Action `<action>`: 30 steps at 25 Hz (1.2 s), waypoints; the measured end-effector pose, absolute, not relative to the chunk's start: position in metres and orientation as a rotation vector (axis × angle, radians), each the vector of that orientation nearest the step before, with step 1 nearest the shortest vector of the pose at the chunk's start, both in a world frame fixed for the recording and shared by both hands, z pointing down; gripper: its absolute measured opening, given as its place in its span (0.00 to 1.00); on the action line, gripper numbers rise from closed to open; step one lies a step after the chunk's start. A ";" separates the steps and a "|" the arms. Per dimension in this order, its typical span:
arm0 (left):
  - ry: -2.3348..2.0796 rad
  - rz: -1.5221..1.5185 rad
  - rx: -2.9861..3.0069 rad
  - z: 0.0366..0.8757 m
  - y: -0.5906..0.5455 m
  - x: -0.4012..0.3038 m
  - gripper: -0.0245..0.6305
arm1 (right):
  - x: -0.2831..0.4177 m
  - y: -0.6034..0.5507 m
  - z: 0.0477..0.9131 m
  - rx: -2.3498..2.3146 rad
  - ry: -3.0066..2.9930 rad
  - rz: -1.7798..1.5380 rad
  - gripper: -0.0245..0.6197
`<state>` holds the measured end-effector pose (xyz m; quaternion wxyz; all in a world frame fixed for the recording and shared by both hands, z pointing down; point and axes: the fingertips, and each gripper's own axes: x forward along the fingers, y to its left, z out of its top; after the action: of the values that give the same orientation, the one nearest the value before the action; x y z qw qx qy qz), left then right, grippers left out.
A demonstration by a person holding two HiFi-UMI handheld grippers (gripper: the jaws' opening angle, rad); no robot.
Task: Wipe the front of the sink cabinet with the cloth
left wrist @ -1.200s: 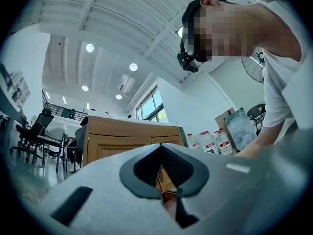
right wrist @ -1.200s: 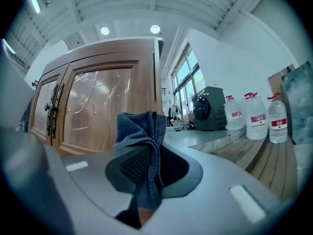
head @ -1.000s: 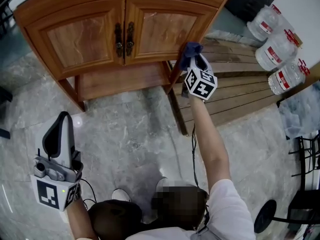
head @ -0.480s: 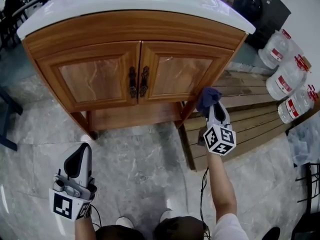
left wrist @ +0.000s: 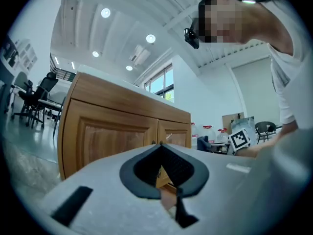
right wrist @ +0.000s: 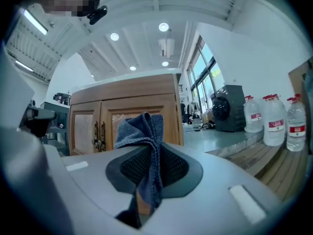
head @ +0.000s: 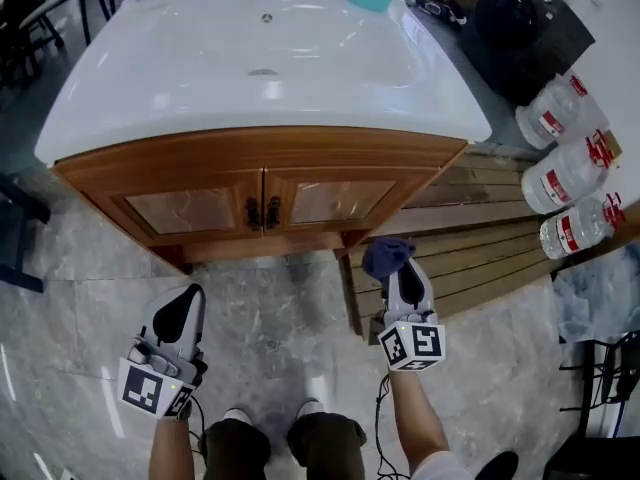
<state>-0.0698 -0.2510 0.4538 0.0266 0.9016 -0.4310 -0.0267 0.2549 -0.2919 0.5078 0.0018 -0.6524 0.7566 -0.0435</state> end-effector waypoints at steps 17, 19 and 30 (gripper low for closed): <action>-1.271 0.035 2.638 0.118 -0.166 -0.067 0.04 | 0.166 -0.167 0.106 -1.828 2.673 -0.348 0.14; -1.268 0.049 2.650 0.078 -0.155 -0.065 0.04 | 0.162 -0.159 0.065 -1.787 2.716 -0.333 0.14; -1.178 0.054 2.797 -0.086 -0.126 -0.049 0.04 | 0.140 -0.121 -0.099 -1.606 2.813 -0.111 0.14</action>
<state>-0.0493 -0.1263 -0.0860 0.0530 0.9201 -0.3876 0.0177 0.1403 -0.1209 -0.0993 -0.0496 -0.4949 0.8668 -0.0342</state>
